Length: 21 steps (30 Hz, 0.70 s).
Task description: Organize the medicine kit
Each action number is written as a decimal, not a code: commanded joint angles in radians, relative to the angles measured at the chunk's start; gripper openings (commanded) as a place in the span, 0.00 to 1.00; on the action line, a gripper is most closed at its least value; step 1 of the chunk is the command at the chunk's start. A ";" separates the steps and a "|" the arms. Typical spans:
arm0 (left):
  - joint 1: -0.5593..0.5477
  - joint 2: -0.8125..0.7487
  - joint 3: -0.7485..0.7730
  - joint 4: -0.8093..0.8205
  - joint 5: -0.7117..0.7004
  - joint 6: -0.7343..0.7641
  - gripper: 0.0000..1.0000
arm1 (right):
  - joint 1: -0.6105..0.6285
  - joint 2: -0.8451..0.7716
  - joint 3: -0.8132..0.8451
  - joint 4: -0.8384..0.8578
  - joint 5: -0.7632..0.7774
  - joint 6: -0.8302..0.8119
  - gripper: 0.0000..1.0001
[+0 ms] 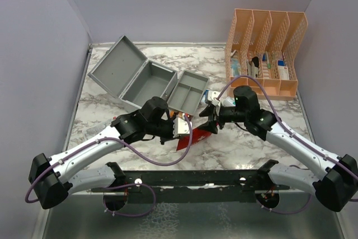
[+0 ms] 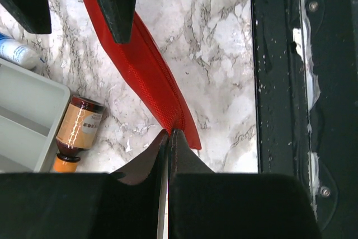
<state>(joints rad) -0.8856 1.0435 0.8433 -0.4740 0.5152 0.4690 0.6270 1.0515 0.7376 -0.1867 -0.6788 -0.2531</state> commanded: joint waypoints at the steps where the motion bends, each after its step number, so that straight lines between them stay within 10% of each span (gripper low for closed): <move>1: -0.007 0.014 0.058 -0.065 -0.017 0.141 0.00 | -0.001 0.024 0.071 -0.124 -0.125 -0.198 0.54; 15: -0.007 0.043 0.092 -0.064 -0.030 0.171 0.00 | 0.002 0.119 0.040 -0.148 -0.199 -0.221 0.44; 21: -0.007 0.031 0.080 -0.046 -0.040 0.150 0.00 | 0.007 0.218 0.059 -0.169 -0.199 -0.231 0.21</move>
<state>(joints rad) -0.8860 1.0859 0.9077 -0.5488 0.4820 0.6205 0.6273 1.2110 0.7734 -0.3222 -0.8455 -0.4603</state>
